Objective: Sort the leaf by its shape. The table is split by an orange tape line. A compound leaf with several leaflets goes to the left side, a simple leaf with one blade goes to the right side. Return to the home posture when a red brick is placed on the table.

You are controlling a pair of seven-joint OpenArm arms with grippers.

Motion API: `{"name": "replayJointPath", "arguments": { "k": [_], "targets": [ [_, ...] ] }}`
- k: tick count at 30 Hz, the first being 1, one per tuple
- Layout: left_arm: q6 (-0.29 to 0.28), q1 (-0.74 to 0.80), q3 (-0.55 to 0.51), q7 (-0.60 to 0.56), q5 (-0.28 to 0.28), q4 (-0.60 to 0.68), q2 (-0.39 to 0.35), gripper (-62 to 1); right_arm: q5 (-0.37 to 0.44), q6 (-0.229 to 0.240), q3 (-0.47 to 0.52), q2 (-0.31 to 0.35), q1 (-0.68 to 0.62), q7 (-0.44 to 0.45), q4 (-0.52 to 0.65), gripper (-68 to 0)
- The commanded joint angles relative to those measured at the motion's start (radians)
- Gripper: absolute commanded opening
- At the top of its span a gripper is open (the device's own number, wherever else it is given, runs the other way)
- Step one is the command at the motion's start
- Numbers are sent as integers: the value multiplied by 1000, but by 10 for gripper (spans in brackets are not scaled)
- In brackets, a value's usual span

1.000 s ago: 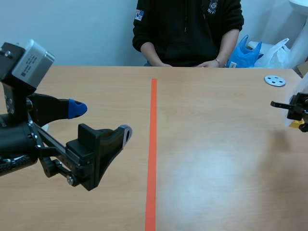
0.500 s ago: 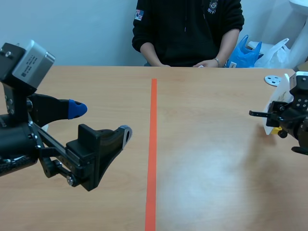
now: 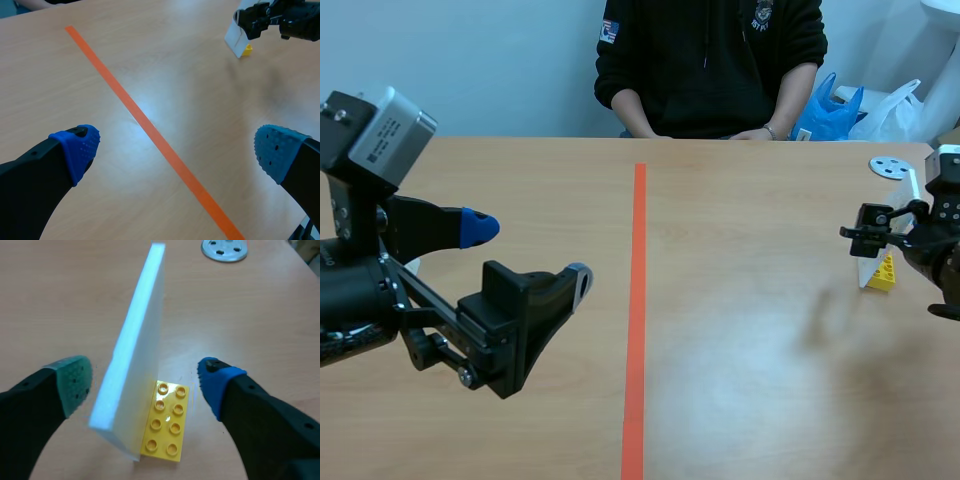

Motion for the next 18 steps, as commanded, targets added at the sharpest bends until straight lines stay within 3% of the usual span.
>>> {"name": "replayJointPath", "arguments": {
  "k": [1, 7, 11, 18],
  "targets": [
    [-2, -8, -1, -14, -6, 2, -3, 14, 10, 3, 7, 20, 23, 20, 43, -155],
    [-2, -8, -1, -13, -2, 2, -3, 14, 60, 55, 7, 40, -55, 25, 175, -53],
    [-2, -8, -1, -13, -2, 2, -3, 14, 94, 55, 7, 72, -157, 5, 331, 4],
    [-2, -8, -1, -13, -1, 2, -3, 14, 169, 55, 50, 125, -369, -53, 641, 4]
  ]
}}
